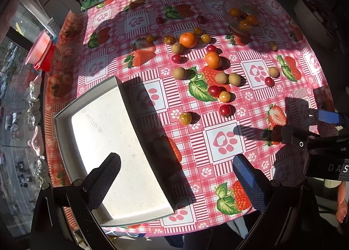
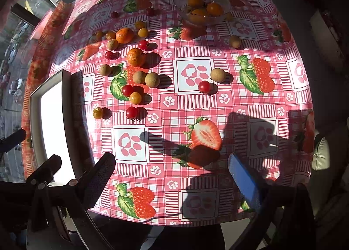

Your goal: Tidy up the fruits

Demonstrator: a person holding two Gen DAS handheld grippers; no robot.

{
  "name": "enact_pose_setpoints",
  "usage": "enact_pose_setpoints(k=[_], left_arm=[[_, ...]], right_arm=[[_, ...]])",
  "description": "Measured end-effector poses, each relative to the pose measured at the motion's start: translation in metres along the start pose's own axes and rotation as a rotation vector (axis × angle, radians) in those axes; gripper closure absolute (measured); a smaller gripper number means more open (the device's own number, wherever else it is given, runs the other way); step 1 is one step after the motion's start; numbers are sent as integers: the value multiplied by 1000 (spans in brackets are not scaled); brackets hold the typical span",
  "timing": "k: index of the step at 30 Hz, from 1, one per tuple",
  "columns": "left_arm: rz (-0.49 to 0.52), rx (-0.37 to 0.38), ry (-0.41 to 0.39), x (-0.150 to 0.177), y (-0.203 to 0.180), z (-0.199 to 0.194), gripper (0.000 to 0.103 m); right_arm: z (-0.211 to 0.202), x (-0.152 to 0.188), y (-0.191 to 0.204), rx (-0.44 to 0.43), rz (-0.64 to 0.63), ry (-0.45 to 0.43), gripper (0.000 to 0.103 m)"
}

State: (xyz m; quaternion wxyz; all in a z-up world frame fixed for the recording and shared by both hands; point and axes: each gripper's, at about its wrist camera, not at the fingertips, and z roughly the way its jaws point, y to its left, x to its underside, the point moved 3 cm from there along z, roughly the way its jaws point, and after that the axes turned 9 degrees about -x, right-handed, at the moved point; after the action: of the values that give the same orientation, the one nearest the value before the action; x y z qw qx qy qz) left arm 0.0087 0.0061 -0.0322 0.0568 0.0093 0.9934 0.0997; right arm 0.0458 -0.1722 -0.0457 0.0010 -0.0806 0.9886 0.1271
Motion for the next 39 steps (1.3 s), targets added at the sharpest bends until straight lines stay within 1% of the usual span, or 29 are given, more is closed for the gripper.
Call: enact_pose_setpoints(k=[7, 12, 17, 21, 26, 29, 30, 31, 32, 33, 36, 37, 38, 39], left_arm=[[-18, -7, 1, 3, 1, 14, 0], [-25, -16, -4, -2, 1, 31, 0], [-40, -27, -17, -14, -4, 52, 0], [-49, -36, -13, -26, -11, 73, 0], [-67, -66, 0, -36, -15, 100, 0], [-86, -69, 11, -40, -17, 115, 0], [-90, -68, 14, -40, -18, 120, 3], [-94, -74, 17, -41, -17, 123, 8], [-93, -74, 27, -41, -17, 127, 19], [-106, -55, 22, -42, -16, 128, 19], [-128, -48, 12, -44, -14, 128, 19], [-129, -47, 8, -45, -14, 128, 19], [-131, -38, 3, -46, -14, 127, 23], [-132, -23, -1, -46, -15, 126, 29]], right_arm=[[9, -4, -3, 3, -7, 11, 0], [18, -12, -4, -4, -26, 3, 0], [32, -28, -2, -30, -43, -4, 0], [47, -46, -1, -28, -58, -6, 0], [71, -69, 0, -33, -72, 0, 1], [88, -81, 1, -38, -89, 14, 9], [94, -84, 1, -38, -93, 22, 14], [99, -87, 0, -40, -95, 27, 21], [104, -89, 0, -41, -97, 30, 25], [107, -92, 0, -45, -99, 32, 32], [113, -97, 4, -50, -119, 25, 35], [113, -99, 7, -46, -136, 17, 38], [114, -100, 9, -47, -153, 13, 41], [114, -100, 12, -45, -169, 11, 52]])
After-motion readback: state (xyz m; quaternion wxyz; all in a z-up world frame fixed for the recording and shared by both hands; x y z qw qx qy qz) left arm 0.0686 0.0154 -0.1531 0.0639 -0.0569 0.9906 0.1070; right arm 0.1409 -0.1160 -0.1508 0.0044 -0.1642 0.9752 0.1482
